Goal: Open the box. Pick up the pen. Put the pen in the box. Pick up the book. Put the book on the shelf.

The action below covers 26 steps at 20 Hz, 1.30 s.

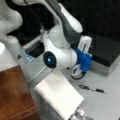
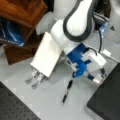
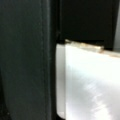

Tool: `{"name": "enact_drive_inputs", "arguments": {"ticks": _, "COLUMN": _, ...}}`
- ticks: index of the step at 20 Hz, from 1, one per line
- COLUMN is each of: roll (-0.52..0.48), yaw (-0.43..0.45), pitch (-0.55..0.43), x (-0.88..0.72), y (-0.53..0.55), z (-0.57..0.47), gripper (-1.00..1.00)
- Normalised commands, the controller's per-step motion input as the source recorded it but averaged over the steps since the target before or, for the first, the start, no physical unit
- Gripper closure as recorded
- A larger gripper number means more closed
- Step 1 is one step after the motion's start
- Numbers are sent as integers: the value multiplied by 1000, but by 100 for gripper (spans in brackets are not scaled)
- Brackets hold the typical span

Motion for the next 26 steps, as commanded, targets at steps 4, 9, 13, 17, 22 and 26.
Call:
{"name": "enact_drive_inputs", "arguments": {"ticks": 4, "roll": 152, "yaw": -262, "pitch": -94, "x": -155, "y": 92, "z": -81, "gripper": -100}}
{"name": "enact_drive_inputs", "arguments": {"ticks": 9, "roll": 92, "yaw": -237, "pitch": -114, "x": -175, "y": 114, "z": -117, "gripper": -100}}
{"name": "enact_drive_inputs", "arguments": {"ticks": 13, "roll": 57, "yaw": -209, "pitch": -126, "x": -165, "y": 121, "z": -128, "gripper": 100}}
{"name": "enact_drive_inputs", "arguments": {"ticks": 17, "roll": 49, "yaw": -216, "pitch": -123, "x": -152, "y": 115, "z": -119, "gripper": 100}}
{"name": "enact_drive_inputs", "arguments": {"ticks": 22, "roll": 51, "yaw": -226, "pitch": -130, "x": -144, "y": 97, "z": -123, "gripper": 100}}
{"name": "enact_drive_inputs", "arguments": {"ticks": 26, "roll": 55, "yaw": -221, "pitch": -131, "x": -133, "y": 92, "z": -130, "gripper": 100}}
